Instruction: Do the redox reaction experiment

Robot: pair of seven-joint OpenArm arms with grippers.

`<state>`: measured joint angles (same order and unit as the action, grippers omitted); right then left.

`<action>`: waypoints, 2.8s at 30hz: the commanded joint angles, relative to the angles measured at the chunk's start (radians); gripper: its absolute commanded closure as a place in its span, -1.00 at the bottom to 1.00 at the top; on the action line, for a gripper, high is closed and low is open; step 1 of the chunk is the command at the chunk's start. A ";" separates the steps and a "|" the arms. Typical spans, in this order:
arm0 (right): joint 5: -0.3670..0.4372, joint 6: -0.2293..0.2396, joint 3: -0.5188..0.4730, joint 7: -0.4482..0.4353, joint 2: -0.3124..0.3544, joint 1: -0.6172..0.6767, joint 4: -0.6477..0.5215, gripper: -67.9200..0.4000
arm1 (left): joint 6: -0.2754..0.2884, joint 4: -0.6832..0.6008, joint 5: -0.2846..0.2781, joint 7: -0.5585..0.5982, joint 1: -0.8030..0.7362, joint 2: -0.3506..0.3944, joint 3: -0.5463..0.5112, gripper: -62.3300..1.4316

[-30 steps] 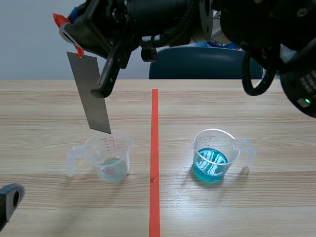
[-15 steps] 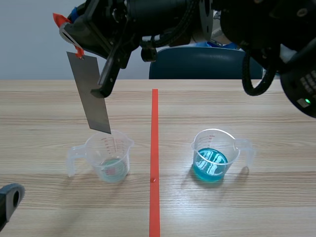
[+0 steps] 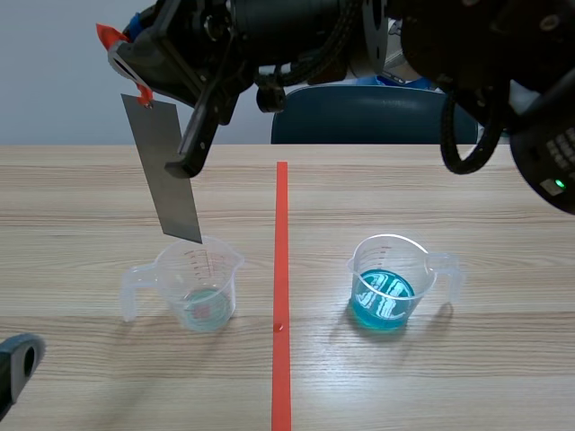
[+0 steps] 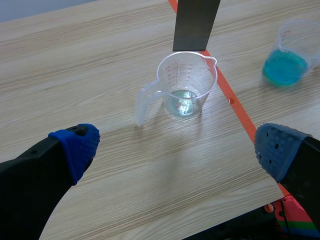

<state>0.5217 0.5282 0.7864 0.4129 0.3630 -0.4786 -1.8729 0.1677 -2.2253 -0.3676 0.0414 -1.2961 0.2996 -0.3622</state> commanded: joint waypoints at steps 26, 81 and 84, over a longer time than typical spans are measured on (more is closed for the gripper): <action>0.117 0.042 -0.388 -0.261 0.497 0.227 -0.095 0.96 | 0.003 -0.015 -0.005 0.017 0.003 -0.003 0.002 -1.00; 0.084 0.045 -0.581 -0.442 0.745 0.501 -0.094 0.96 | 0.003 -0.015 -0.002 0.018 0.003 -0.002 0.002 -1.00; 0.084 0.045 -0.581 -0.442 0.745 0.501 -0.094 0.96 | 0.003 -0.015 -0.002 0.018 0.003 -0.002 0.002 -1.00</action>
<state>0.5987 0.5812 0.2131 -0.0147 1.1030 0.0395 -1.9572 0.1677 -2.2253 -0.3672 0.0418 -1.2961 0.2996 -0.3622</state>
